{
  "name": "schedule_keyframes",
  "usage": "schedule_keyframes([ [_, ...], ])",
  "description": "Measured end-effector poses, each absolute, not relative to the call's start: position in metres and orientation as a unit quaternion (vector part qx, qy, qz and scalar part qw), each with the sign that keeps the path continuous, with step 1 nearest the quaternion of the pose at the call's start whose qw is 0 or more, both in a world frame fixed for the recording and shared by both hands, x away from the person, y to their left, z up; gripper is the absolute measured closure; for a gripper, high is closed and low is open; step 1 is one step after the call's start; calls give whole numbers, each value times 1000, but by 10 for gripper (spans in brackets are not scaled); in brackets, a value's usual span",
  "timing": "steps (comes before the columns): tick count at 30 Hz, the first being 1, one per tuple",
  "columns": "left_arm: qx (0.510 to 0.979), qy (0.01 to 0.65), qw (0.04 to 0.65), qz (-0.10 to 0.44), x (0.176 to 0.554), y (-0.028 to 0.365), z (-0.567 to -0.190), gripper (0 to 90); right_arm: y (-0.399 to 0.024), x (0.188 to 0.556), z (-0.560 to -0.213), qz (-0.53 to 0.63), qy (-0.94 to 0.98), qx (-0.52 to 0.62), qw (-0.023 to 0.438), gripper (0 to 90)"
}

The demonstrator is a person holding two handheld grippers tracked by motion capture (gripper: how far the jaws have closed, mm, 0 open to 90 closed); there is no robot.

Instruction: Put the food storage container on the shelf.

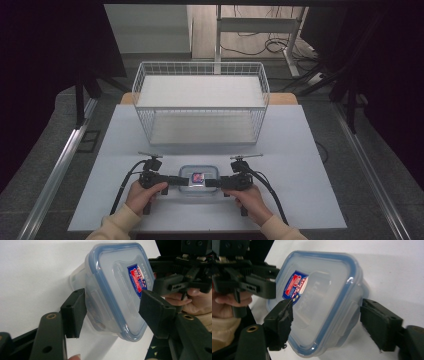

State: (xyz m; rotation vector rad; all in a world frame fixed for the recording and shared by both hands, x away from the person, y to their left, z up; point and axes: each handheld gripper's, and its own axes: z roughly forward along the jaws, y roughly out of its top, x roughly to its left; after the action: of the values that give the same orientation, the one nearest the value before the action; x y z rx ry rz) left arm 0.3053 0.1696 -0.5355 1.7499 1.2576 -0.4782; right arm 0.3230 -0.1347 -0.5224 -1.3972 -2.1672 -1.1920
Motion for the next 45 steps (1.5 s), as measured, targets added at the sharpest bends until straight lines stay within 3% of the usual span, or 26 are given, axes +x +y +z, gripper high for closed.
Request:
schedule_keyframes([
  [5,707,514,450,-186,303,169,-534,415,-140,325,-523,-420,-738,-501,165,352],
  [7,700,519,452,-189,302,170,-534,433,-142,323,-522,-427,-729,-509,167,422],
  [16,700,514,463,-178,292,173,-531,486,-146,318,-519,-443,-727,-500,158,474],
  [45,707,513,469,-129,277,165,-512,512,-148,308,-504,-457,-742,-474,125,497],
])
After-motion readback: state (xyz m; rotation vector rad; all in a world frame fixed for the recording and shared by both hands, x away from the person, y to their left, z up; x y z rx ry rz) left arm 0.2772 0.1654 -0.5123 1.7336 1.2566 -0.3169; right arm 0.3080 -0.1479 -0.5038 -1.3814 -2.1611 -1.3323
